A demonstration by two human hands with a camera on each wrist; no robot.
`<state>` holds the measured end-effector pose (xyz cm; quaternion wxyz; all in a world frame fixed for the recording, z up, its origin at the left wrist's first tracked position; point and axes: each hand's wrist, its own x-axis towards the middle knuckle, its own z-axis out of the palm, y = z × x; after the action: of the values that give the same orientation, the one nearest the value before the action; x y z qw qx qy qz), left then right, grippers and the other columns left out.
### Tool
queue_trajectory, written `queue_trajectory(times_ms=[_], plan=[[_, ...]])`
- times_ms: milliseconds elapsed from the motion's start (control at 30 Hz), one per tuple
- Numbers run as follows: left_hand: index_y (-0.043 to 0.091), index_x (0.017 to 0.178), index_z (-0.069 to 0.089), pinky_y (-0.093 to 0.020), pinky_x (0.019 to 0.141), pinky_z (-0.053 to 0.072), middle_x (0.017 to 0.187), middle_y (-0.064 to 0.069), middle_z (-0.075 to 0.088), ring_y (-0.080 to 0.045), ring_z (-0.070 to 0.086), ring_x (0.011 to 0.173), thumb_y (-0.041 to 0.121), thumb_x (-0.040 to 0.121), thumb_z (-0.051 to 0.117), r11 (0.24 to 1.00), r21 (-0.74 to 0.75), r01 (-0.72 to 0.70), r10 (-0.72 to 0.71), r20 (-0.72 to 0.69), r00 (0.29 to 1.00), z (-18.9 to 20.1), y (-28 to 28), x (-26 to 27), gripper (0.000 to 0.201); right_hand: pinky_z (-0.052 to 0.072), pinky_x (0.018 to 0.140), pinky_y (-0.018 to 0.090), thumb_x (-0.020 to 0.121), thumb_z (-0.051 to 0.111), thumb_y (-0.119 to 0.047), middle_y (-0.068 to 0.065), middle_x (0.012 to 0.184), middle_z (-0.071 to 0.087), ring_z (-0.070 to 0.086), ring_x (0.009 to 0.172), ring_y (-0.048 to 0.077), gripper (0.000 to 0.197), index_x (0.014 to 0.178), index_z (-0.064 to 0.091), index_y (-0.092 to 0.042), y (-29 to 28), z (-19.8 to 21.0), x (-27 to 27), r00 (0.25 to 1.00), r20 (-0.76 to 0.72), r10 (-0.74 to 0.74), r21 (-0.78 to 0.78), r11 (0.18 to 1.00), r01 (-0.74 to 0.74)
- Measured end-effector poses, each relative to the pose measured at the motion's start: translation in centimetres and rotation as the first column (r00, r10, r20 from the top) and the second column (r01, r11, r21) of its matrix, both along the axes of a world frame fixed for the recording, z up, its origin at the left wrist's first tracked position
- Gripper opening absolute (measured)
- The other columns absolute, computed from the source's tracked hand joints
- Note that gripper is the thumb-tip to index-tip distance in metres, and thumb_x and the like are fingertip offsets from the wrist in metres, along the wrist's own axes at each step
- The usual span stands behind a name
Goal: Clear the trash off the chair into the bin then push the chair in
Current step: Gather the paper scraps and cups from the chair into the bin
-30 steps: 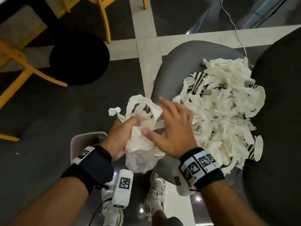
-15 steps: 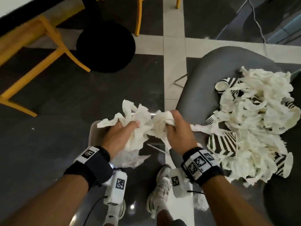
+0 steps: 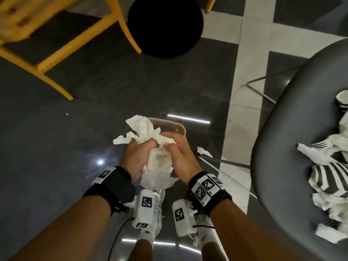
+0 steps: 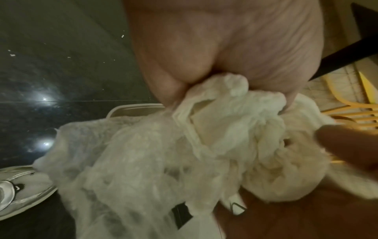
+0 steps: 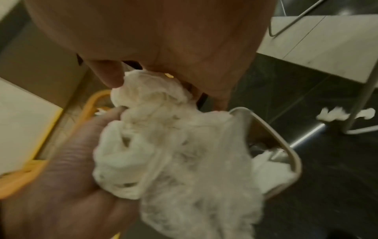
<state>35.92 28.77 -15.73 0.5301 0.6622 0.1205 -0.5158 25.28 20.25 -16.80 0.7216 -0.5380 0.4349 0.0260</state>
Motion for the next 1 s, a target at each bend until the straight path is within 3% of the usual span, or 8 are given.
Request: queue_trajectory(times_ms=[167, 333, 467, 600, 733, 833, 933, 1000], plan=[[0.019, 0.117, 0.073, -0.050, 0.095, 0.059, 0.107, -0.005, 0.079, -0.025, 0.075, 0.103, 0.022, 0.089, 0.071, 0.973, 0.128, 0.191, -0.195, 0.023, 0.981, -5.3, 1.3, 1.6, 0.029, 0.055, 0.099, 0.052, 0.089, 0.064, -0.037, -0.001, 0.119, 0.073, 0.071, 0.109, 0.020, 0.035, 0.124, 0.063, -0.042, 0.7, -5.2, 0.1, 0.998, -0.044, -0.046, 0.169, 0.984, 0.053], [0.028, 0.133, 0.063, -0.018, 0.089, 0.051, 0.124, 0.013, 0.071, 0.000, 0.065, 0.109, 0.037, 0.091, 0.073, 0.905, 0.135, 0.403, -0.423, 0.209, 0.882, -9.8, 1.5, 3.1, 0.044, 0.058, 0.095, 0.044, 0.094, 0.067, -0.032, -0.004, 0.117, 0.070, 0.068, 0.107, 0.013, 0.035, 0.127, 0.057, -0.030, 0.0, -10.0, 1.8, 0.989, -0.131, -0.068, -0.254, 0.967, 0.032], [0.026, 0.127, 0.059, -0.029, 0.098, 0.048, 0.117, 0.015, 0.065, -0.011, 0.062, 0.115, 0.030, 0.094, 0.070, 0.836, 0.292, 0.465, -0.536, 0.250, 0.806, -12.8, 1.5, 4.9, 0.034, 0.044, 0.105, 0.034, 0.099, 0.059, -0.026, 0.005, 0.145, 0.054, 0.055, 0.129, 0.024, 0.056, 0.149, 0.035, -0.025, -0.3, -14.2, 3.0, 0.924, -0.365, 0.111, -0.321, 0.917, -0.237], [0.029, 0.151, 0.043, -0.031, 0.110, 0.042, 0.148, 0.007, 0.053, -0.015, 0.053, 0.132, 0.025, 0.089, 0.069, 0.689, 0.378, 0.618, -0.723, 0.305, 0.619, -15.4, 2.6, 6.5, 0.067, 0.032, 0.121, 0.041, 0.098, 0.055, -0.018, 0.008, 0.159, 0.037, 0.037, 0.146, 0.029, 0.062, 0.156, 0.030, -0.019, -0.1, -16.2, 2.9, 0.797, -0.478, 0.368, -0.277, 0.798, -0.535], [0.020, 0.147, 0.050, -0.018, 0.112, 0.028, 0.157, 0.002, 0.041, -0.015, 0.042, 0.143, 0.008, 0.093, 0.061, 0.713, 0.380, 0.589, -0.697, 0.477, 0.536, -16.6, 3.2, 7.0, 0.056, 0.041, 0.115, 0.035, 0.095, 0.050, -0.003, 0.001, 0.151, 0.048, 0.050, 0.135, 0.018, 0.052, 0.143, 0.052, -0.023, -0.3, -15.5, 1.9, 0.930, -0.284, 0.232, -0.467, 0.814, -0.346], [0.014, 0.143, 0.049, -0.036, 0.114, 0.040, 0.149, -0.009, 0.043, -0.027, 0.047, 0.135, 0.003, 0.087, 0.063, 0.772, 0.480, 0.417, -0.635, 0.595, 0.492, -16.8, 3.3, 6.8, 0.059, 0.052, 0.094, 0.023, 0.095, 0.053, -0.008, -0.004, 0.127, 0.061, 0.061, 0.109, 0.011, 0.038, 0.128, 0.061, -0.026, -1.0, -14.7, 0.2, 0.965, -0.258, 0.042, -0.535, 0.825, -0.179], [0.013, 0.147, 0.037, -0.043, 0.105, 0.046, 0.149, -0.016, 0.044, -0.036, 0.053, 0.130, 0.014, 0.090, 0.068, 0.715, 0.586, 0.380, -0.649, 0.356, 0.672, -17.3, 3.3, 7.3, 0.066, 0.058, 0.085, 0.033, 0.096, 0.057, -0.012, -0.006, 0.107, 0.067, 0.068, 0.097, 0.016, 0.028, 0.118, 0.060, -0.029, -2.5, -14.5, -2.3, 0.954, -0.273, -0.127, -0.481, 0.876, -0.021], [0.009, 0.133, 0.046, -0.043, 0.094, 0.049, 0.134, -0.020, 0.059, -0.041, 0.060, 0.120, 0.013, 0.093, 0.061, 0.667, 0.584, 0.463, -0.667, 0.191, 0.720, -18.1, 3.7, 7.5, 0.043, 0.059, 0.082, 0.035, 0.097, 0.058, -0.009, -0.004, 0.100, 0.068, 0.068, 0.090, 0.019, 0.026, 0.116, 0.059, -0.026, -3.6, -15.6, -4.3, 0.921, -0.345, -0.179, -0.422, 0.906, 0.017]])
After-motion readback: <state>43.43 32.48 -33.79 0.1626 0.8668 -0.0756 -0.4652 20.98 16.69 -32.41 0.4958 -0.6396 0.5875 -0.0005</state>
